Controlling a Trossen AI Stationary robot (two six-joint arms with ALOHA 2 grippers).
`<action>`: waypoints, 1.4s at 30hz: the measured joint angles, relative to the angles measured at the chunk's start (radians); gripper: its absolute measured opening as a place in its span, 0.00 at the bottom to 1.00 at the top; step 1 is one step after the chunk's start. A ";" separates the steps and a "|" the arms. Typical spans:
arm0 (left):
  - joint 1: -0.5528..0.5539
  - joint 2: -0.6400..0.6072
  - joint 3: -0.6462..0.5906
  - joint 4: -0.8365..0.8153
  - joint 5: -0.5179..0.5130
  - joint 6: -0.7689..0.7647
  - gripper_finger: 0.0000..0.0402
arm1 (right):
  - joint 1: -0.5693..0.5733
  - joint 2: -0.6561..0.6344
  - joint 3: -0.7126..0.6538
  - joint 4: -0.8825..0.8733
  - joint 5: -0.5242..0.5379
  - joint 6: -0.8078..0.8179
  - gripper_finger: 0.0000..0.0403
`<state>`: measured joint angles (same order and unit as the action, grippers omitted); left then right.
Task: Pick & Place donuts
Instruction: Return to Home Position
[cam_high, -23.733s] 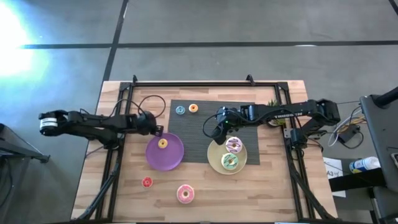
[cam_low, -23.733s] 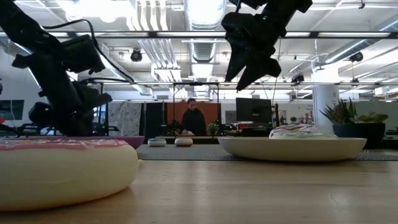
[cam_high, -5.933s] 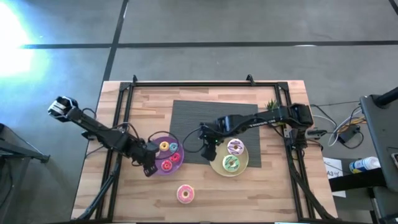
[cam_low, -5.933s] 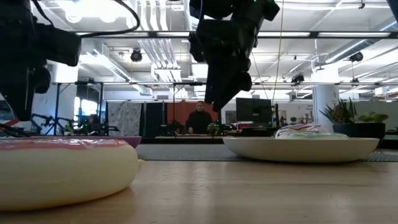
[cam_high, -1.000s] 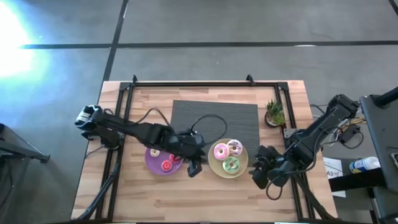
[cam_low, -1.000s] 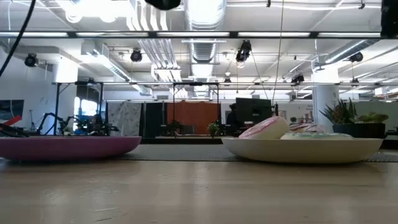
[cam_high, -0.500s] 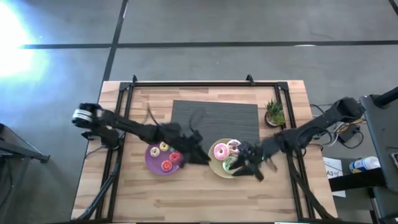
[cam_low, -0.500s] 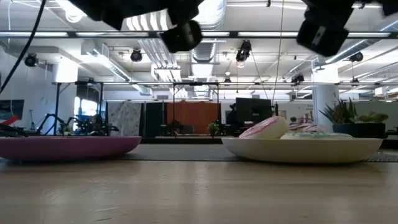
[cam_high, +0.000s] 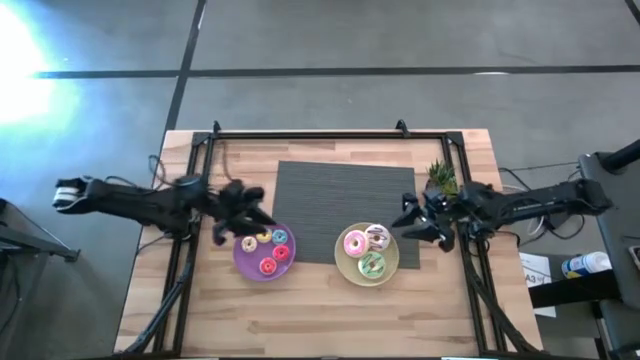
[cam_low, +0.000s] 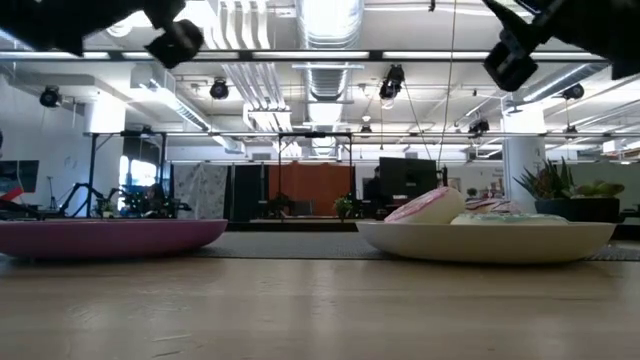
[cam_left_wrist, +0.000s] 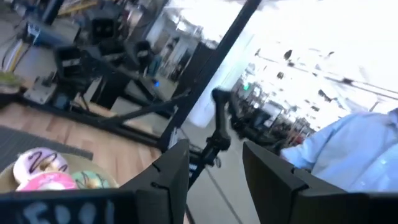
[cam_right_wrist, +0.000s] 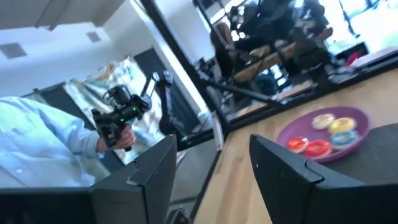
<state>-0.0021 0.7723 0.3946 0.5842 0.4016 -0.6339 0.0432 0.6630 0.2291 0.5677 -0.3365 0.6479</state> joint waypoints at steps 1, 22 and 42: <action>0.000 -0.051 -0.030 0.002 -0.002 0.000 0.31 | -0.009 -0.031 -0.017 -0.006 0.001 -0.002 0.48; 0.003 -0.509 -0.380 -0.174 -0.121 -0.093 0.31 | -0.046 -0.183 -0.220 -0.196 0.025 -0.020 0.48; 0.023 -0.771 -0.386 -0.434 -0.850 0.235 0.31 | -0.046 -0.183 -0.220 -0.257 0.023 -0.020 0.48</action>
<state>0.0208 0.0013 0.0086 0.1499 -0.4483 -0.3988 -0.0028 0.4801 0.0090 0.3103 -0.3136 0.6279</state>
